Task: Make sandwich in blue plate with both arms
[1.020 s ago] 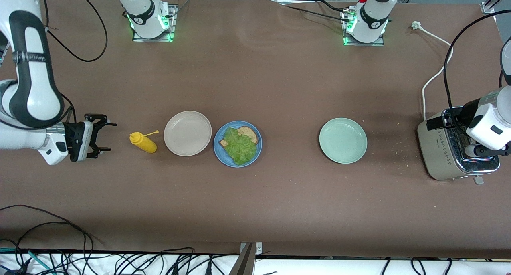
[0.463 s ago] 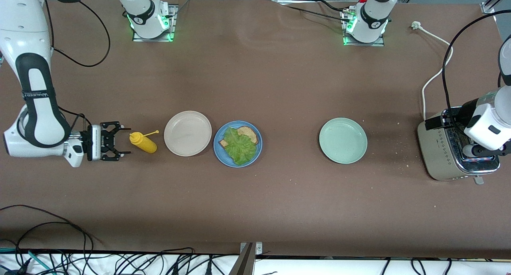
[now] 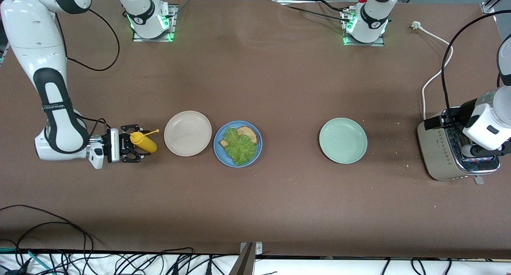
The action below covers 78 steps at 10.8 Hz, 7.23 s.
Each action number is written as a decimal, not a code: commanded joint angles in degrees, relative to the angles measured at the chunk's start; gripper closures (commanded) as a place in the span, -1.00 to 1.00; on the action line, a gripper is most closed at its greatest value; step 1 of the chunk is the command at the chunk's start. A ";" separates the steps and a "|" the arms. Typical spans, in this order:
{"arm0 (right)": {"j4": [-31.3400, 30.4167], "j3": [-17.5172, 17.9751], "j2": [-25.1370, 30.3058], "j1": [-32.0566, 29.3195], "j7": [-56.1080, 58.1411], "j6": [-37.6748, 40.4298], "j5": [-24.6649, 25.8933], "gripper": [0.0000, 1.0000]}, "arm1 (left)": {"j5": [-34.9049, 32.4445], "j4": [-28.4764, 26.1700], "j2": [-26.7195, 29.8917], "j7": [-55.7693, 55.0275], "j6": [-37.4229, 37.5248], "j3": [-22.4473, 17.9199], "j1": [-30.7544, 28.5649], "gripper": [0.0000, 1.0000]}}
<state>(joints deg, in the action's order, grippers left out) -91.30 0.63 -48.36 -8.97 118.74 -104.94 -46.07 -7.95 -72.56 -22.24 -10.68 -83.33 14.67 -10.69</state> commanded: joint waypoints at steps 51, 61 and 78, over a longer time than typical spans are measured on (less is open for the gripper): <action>-0.54 -31.96 9.93 65.79 -79.37 -4.31 64.97 1.00 | -0.04 -0.92 0.88 1.19 0.01 0.01 -0.12 -1.00; 2.61 0.93 14.62 21.93 -63.85 -3.87 48.48 1.00 | -0.39 -1.10 0.88 1.36 0.01 -0.08 -0.47 -1.00; 4.47 2.62 -3.67 -1.23 -14.51 4.75 5.56 1.00 | -0.83 -0.74 -5.88 19.46 -7.45 -0.52 -17.07 -1.00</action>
<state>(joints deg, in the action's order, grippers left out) -87.71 2.71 -49.94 -9.03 100.88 -100.82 -40.68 -7.98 -73.60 -27.18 6.14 -88.51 13.57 -25.91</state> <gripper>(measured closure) 0.648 0.000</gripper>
